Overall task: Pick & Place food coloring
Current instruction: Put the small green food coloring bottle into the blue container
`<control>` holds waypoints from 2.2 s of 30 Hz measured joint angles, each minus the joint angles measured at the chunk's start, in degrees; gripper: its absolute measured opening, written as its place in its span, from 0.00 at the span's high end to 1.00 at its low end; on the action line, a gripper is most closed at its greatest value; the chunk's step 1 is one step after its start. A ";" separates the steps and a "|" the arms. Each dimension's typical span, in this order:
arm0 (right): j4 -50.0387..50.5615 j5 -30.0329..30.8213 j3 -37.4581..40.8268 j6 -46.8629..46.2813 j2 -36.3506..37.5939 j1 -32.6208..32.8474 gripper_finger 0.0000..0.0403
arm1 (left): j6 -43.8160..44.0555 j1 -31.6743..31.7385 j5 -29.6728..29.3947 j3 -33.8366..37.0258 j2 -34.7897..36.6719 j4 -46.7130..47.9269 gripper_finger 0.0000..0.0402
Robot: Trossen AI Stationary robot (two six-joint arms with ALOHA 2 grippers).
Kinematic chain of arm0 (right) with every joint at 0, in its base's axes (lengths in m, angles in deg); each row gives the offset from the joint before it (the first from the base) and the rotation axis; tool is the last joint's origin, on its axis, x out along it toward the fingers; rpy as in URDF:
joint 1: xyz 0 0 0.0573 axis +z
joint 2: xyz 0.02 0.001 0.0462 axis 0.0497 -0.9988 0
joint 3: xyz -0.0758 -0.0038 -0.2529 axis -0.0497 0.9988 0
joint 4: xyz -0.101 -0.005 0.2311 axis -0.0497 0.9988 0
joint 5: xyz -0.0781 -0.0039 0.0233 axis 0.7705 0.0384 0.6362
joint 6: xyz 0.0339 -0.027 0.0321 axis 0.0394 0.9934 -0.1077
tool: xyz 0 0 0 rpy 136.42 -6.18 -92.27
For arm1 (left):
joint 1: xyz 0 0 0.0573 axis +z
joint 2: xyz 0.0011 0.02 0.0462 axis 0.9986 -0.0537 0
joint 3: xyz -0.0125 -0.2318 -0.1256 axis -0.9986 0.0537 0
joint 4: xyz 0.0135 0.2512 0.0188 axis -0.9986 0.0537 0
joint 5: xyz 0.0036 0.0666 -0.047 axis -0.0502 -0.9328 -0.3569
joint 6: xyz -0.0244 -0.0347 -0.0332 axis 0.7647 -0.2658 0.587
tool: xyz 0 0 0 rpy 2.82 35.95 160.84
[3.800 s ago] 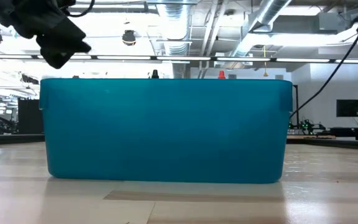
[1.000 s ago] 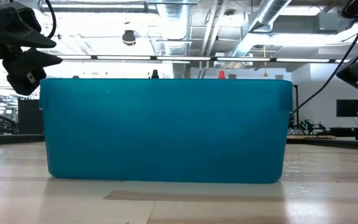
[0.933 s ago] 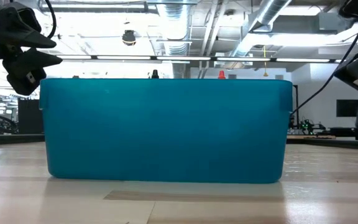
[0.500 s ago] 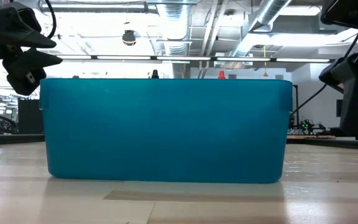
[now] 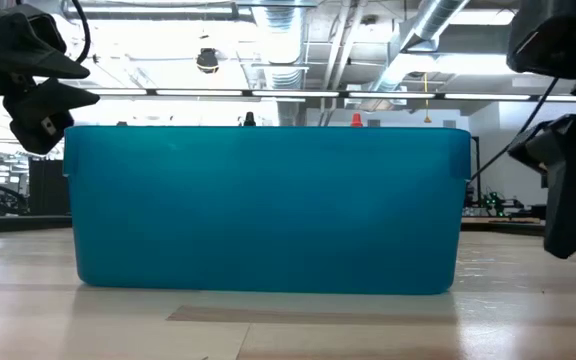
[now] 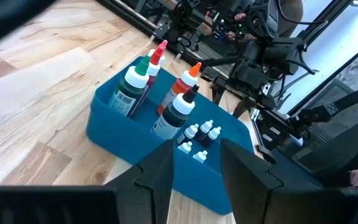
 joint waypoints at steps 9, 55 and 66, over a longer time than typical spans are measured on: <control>0.03 0.00 0.00 -0.02 0.00 -0.15 0.48 | 0.74 0.02 0.37 0.00 -0.02 0.28 0.70; 17.92 -4.66 -18.65 16.09 9.14 -11.37 0.85 | 1.74 0.02 0.14 0.00 -0.02 2.45 0.70; 13.69 -6.78 -18.82 16.03 9.18 -16.30 0.85 | 1.60 0.02 0.02 0.00 -0.01 2.41 0.70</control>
